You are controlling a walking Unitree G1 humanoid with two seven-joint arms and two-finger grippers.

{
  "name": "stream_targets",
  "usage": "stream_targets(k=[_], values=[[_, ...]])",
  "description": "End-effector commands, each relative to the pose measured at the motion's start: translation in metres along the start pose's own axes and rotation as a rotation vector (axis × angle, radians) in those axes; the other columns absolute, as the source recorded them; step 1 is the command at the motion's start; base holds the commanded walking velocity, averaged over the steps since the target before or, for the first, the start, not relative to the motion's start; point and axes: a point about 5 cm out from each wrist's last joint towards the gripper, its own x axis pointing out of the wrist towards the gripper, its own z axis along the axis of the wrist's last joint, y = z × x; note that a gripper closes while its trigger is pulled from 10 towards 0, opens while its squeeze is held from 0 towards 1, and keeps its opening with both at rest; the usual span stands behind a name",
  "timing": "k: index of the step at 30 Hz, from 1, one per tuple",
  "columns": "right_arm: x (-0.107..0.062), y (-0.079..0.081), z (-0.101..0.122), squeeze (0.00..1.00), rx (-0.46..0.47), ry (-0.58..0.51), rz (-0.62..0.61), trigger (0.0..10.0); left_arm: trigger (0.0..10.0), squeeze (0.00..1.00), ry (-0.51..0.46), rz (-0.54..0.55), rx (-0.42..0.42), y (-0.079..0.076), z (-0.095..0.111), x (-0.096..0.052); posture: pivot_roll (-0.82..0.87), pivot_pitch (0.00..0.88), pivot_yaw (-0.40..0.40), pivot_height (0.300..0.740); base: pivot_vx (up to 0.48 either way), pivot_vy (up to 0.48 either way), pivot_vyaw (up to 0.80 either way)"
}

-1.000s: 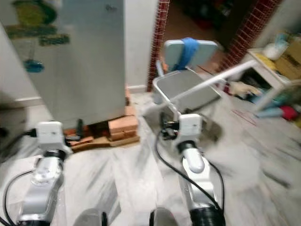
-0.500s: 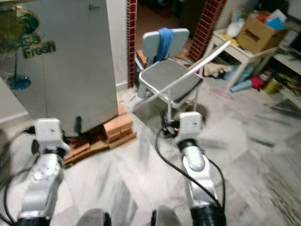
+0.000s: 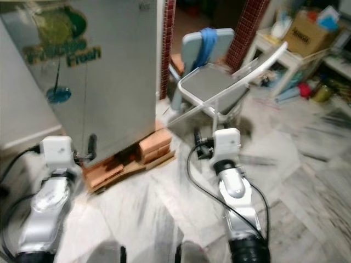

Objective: Restocking fridge

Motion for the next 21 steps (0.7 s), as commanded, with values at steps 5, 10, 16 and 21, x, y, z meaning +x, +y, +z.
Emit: stream_targets(k=[5, 10, 16, 21], values=[[-0.0143, -0.0181, -0.0065, 0.00, -0.034, 0.020, -0.074, 10.0, 10.0, 0.00, 0.023, -0.090, 0.003, -0.0154, -0.0086, -0.0081, 0.07, 0.076, -0.027, 0.740, 0.000, 0.480, -0.64], [-0.0147, -0.0204, -0.0085, 0.00, -0.026, 0.031, -0.091, 10.0, 10.0, 0.00, 0.022, -0.099, 0.008, -0.0176, -0.0093, -0.0074, 0.06, 0.070, -0.023, 0.740, 0.000, 0.480, -0.80], [-0.0100, -0.0167, -0.0077, 0.00, -0.028, 0.012, -0.081, 10.0, 10.0, 0.00, 0.003, -0.096, 0.016, -0.0205, -0.0065, -0.0044, 0.07, 0.051, 0.005, 0.740, 0.000, 0.229, -0.75], [-0.0081, -0.0140, -0.0093, 0.00, -0.017, 0.008, -0.109, 10.0, 10.0, 0.00, -0.012, -0.109, 0.047, -0.0200, -0.0042, -0.0014, 0.06, 0.040, 0.034, 0.740, 0.000, 0.000, -0.10]])
